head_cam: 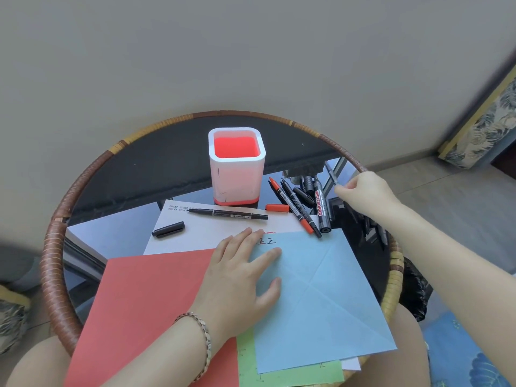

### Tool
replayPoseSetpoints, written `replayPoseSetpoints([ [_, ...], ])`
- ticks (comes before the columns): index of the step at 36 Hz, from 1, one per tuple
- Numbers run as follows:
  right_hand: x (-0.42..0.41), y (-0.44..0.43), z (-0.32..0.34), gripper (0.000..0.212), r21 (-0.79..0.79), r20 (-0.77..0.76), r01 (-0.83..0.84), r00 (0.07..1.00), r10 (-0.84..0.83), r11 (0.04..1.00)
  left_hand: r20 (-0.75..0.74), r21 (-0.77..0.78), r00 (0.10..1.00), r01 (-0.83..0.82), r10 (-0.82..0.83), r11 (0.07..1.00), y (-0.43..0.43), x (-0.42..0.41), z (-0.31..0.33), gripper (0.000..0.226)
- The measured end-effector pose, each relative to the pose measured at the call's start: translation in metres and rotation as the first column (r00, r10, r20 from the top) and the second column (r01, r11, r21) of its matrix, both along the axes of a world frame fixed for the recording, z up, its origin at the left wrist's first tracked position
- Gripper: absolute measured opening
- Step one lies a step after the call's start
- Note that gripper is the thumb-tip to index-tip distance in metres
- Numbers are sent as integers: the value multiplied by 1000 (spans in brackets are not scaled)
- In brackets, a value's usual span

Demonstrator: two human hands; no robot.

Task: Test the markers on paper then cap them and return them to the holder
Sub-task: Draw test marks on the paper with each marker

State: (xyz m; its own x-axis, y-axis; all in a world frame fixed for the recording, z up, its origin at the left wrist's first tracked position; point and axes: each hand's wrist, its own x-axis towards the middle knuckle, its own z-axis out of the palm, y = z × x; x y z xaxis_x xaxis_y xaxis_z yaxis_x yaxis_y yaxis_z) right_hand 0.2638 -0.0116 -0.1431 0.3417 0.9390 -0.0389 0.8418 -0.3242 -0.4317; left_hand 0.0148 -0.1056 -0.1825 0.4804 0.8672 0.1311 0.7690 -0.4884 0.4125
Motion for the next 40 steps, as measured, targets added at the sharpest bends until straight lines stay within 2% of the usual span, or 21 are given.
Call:
replayPoseSetpoints([
  [5, -15, -31, 16, 26, 334, -313, -2, 943, 113, 943, -10, -5, 1000, 2, -2, 1000, 1, 0, 0, 47],
  [8, -28, -53, 17, 32, 456, -468, 43, 861, 199, 889, -16, -14, 1000, -7, 7, 1000, 1, 0, 1, 47],
  [11, -42, -70, 16, 26, 463, -526, 12, 808, 264, 886, -19, -25, 1000, -10, 9, 1000, 1, 0, 1, 47],
  [14, -58, -77, 11, 23, 435, -654, 18, 694, 302, 900, -29, -24, 1000, -6, 5, 1000, 1, 0, -1, 46],
  [20, -88, -73, -10, 19, 338, -777, 5, 566, 275, 941, -39, -28, 999, -8, 7, 1000, 2, 0, -2, 44],
  [23, -100, -65, -17, 18, 315, -778, 64, 589, 219, 947, -55, -38, 998, -2, 0, 999, 3, -1, -2, 45],
  [30, -106, -54, -40, 41, 389, -667, 266, 741, 71, 882, -76, -20, 997, -6, 4, 1000, 2, -1, -1, 46],
  [33, -103, -55, -45, 36, 428, -606, 283, 795, 40, 859, -75, -6, 997, -10, 10, 1000, 2, -1, -2, 45],
  [40, -102, -55, -48, 29, 441, -563, 243, 825, 55, 864, -73, 10, 997, -5, 6, 1000, 2, 0, -2, 44],
])
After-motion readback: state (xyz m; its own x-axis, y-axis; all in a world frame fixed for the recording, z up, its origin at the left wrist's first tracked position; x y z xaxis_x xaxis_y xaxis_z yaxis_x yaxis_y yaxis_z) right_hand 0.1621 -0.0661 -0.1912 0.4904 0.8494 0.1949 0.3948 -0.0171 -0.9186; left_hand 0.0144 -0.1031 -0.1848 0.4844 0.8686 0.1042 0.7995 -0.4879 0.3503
